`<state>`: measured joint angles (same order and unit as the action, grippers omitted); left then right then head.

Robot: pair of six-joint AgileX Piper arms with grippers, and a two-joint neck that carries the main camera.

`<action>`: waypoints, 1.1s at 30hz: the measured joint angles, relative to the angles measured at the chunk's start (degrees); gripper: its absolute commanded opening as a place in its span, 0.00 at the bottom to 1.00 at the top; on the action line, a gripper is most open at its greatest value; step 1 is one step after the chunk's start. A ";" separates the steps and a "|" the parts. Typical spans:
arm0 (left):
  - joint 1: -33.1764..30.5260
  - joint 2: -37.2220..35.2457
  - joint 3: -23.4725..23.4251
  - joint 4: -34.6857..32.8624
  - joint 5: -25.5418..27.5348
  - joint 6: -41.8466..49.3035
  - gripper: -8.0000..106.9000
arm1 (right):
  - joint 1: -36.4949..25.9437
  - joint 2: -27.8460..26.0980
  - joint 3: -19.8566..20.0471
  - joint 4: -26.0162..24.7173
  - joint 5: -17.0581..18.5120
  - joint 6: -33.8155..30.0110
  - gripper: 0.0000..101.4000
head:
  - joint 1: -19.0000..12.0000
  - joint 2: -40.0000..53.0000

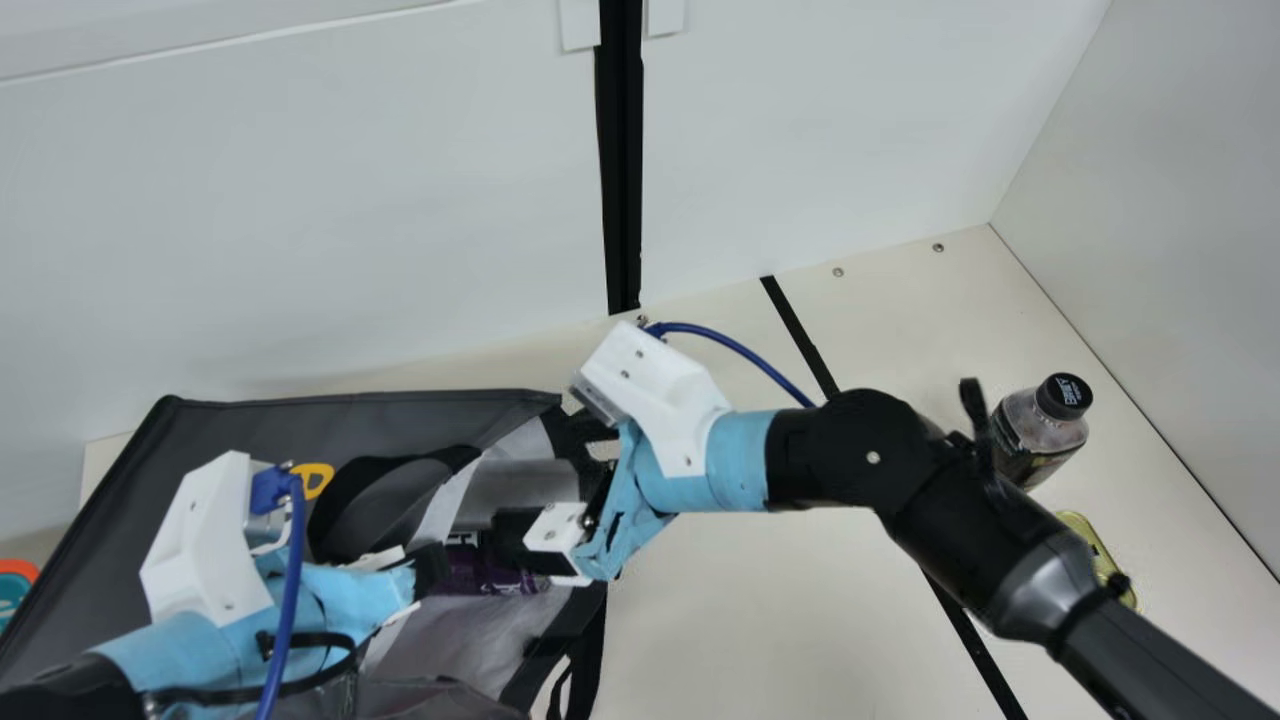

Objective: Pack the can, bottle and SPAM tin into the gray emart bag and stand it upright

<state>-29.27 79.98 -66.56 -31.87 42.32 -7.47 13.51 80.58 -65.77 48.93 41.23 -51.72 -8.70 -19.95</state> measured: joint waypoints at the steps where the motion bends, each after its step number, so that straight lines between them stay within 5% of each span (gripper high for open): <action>1: 0.00 0.00 0.00 0.00 0.00 0.00 0.00 | -0.30 -0.62 0.15 -0.69 0.00 0.67 0.94 | 0.00 0.00; 33: 0.00 0.00 0.00 0.00 0.00 0.00 0.00 | -11.16 -13.66 -0.96 -17.16 4.53 12.53 0.94 | 0.00 0.09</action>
<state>-29.27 79.98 -66.56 -31.87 42.32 -7.47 2.35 66.92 -66.72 31.77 45.76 -39.18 -8.70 -19.86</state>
